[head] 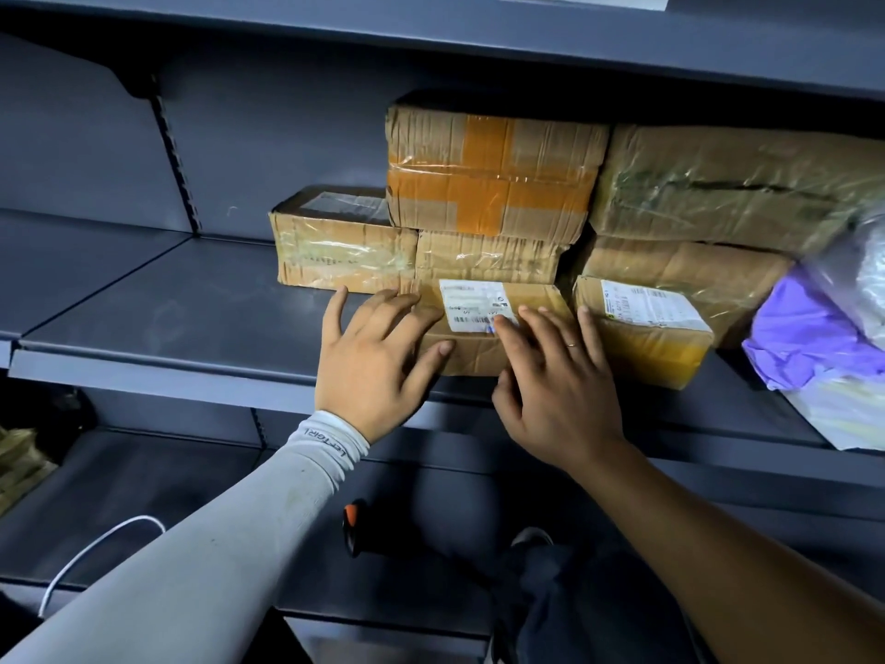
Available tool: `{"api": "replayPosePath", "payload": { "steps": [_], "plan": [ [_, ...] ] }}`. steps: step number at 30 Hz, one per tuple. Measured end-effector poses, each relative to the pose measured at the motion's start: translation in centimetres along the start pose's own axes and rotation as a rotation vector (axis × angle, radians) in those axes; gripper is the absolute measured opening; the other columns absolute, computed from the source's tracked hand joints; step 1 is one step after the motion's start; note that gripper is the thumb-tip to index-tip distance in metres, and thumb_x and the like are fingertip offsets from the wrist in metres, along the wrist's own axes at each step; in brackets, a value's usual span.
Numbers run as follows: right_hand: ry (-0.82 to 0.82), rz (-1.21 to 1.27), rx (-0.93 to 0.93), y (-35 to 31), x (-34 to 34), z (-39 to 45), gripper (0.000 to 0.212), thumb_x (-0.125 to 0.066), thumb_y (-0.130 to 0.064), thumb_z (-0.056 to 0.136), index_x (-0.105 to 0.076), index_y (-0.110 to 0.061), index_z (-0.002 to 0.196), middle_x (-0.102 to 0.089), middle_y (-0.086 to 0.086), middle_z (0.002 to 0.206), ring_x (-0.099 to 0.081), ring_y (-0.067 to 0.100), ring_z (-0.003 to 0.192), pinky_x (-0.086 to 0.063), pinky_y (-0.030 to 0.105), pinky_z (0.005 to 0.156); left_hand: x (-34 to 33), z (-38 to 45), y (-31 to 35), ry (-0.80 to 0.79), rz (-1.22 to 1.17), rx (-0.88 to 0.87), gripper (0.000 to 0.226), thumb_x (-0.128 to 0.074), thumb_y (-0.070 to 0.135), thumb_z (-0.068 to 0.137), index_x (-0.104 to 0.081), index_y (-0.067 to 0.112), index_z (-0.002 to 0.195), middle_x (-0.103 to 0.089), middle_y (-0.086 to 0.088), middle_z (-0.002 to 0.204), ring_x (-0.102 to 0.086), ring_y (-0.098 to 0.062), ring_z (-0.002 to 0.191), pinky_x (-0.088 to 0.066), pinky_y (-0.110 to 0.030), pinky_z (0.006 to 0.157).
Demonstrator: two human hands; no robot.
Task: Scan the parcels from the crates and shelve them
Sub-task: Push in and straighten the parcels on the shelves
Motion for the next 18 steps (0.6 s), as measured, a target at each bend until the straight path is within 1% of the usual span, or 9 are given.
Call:
{"api": "replayPosePath", "payload": {
  "steps": [2, 6, 9, 12, 15, 18],
  "plan": [
    [0.01, -0.01, 0.017, -0.16, 0.19, -0.04, 0.053, -0.057, -0.032, 0.092, -0.059, -0.014, 0.142, -0.06, 0.018, 0.141, -0.057, 0.039, 0.129, -0.026, 0.064, 0.12, 0.2, -0.11, 0.01, 0.002, -0.024, 0.003, 0.041, -0.057, 0.053, 0.099, -0.069, 0.025, 0.126, -0.066, 0.0, 0.131, -0.059, -0.026, 0.13, -0.02, -0.059, 0.122],
    [0.05, -0.005, 0.049, -0.4, 0.6, -0.1, 0.048, -0.058, -0.034, 0.096, -0.062, -0.018, 0.141, -0.063, 0.014, 0.135, -0.061, 0.037, 0.12, -0.031, 0.06, 0.118, -0.21, -0.05, -0.24, -0.081, -0.086, 0.068, 0.061, -0.059, 0.067, 0.09, -0.058, 0.035, 0.142, -0.054, 0.005, 0.151, -0.042, -0.021, 0.147, -0.014, -0.056, 0.125],
    [0.075, 0.011, 0.072, -0.55, 0.79, -0.15, 0.045, -0.056, -0.032, 0.098, -0.063, -0.018, 0.141, -0.064, 0.014, 0.134, -0.062, 0.038, 0.118, -0.035, 0.057, 0.116, -0.35, 0.06, -0.75, -0.114, -0.153, 0.116, 0.073, -0.06, 0.074, 0.085, -0.052, 0.038, 0.148, -0.049, 0.008, 0.157, -0.037, -0.016, 0.151, -0.013, -0.057, 0.125],
    [0.086, 0.03, 0.086, -0.65, 0.81, -0.1, 0.044, -0.055, -0.032, 0.099, -0.063, -0.018, 0.14, -0.064, 0.014, 0.134, -0.061, 0.038, 0.117, -0.041, 0.056, 0.111, -0.78, 0.09, -0.95, -0.149, -0.162, 0.121, 0.068, -0.061, 0.078, 0.082, -0.058, 0.041, 0.139, -0.049, 0.011, 0.157, -0.041, -0.011, 0.148, -0.012, -0.054, 0.126],
    [0.085, 0.04, 0.086, -0.64, 0.65, -0.1, 0.045, -0.057, -0.036, 0.099, -0.063, -0.017, 0.14, -0.063, 0.015, 0.135, -0.061, 0.038, 0.117, -0.042, 0.056, 0.11, -0.42, 0.04, -0.85, -0.088, -0.157, 0.1, 0.06, -0.064, 0.074, 0.083, -0.066, 0.036, 0.129, -0.056, 0.012, 0.149, -0.051, -0.014, 0.141, -0.013, -0.053, 0.126],
    [0.099, 0.043, 0.087, -0.64, 0.73, -0.19, 0.048, -0.058, -0.044, 0.099, -0.065, -0.017, 0.138, -0.064, 0.014, 0.134, -0.062, 0.037, 0.118, -0.041, 0.056, 0.111, 0.09, -0.12, -0.53, -0.028, -0.128, 0.06, 0.056, -0.066, 0.07, 0.084, -0.07, 0.03, 0.123, -0.062, 0.008, 0.14, -0.056, -0.018, 0.135, -0.016, -0.057, 0.124]
  ]
}}
Point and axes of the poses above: each hand's wrist, its own z-axis towards the middle knuckle, its own x-axis out of the back of the hand, y = z × x, the point moved 9 cm from there along z, towards the middle knuckle
